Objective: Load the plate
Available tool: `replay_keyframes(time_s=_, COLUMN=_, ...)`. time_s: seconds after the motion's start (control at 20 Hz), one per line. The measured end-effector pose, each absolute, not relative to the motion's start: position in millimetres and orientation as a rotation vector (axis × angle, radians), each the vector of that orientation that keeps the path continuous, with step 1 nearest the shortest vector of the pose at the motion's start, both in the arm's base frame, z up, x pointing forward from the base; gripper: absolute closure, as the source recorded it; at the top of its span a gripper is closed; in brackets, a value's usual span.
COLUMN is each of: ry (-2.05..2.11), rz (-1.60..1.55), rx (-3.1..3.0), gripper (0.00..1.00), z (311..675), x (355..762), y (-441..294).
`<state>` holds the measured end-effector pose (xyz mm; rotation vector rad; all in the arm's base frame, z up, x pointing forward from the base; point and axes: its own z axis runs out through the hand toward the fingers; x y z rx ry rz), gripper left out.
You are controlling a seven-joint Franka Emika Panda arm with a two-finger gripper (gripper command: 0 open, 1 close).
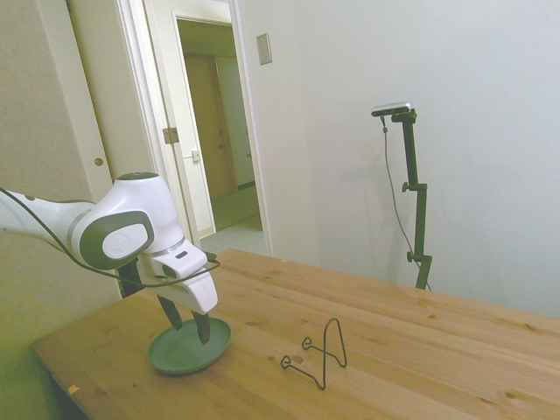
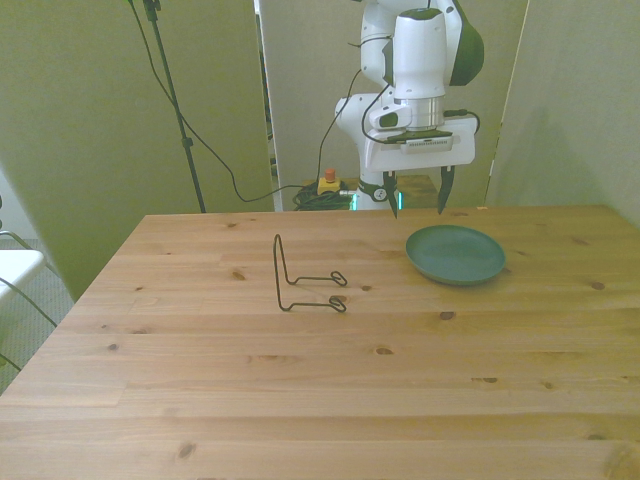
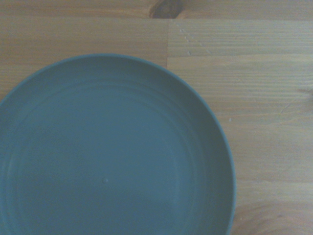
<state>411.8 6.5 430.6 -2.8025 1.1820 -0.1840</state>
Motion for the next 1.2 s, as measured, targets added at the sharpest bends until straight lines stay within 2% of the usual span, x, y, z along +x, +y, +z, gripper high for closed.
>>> replay_keyframes(time_s=0.4, ry=1.357, rz=-0.199, rx=-2.736, gripper=0.00, z=425.8, x=418.7, y=-33.7)
replay_keyframes(time_s=0.85, ry=1.344, rz=-0.062, rx=-2.549, gripper=0.00, z=386.8, x=436.1, y=-54.0)
replay_keyframes(time_s=1.2, ry=1.267, rz=-0.046, rx=-2.466, gripper=0.00, z=359.0, x=422.8, y=-45.5)
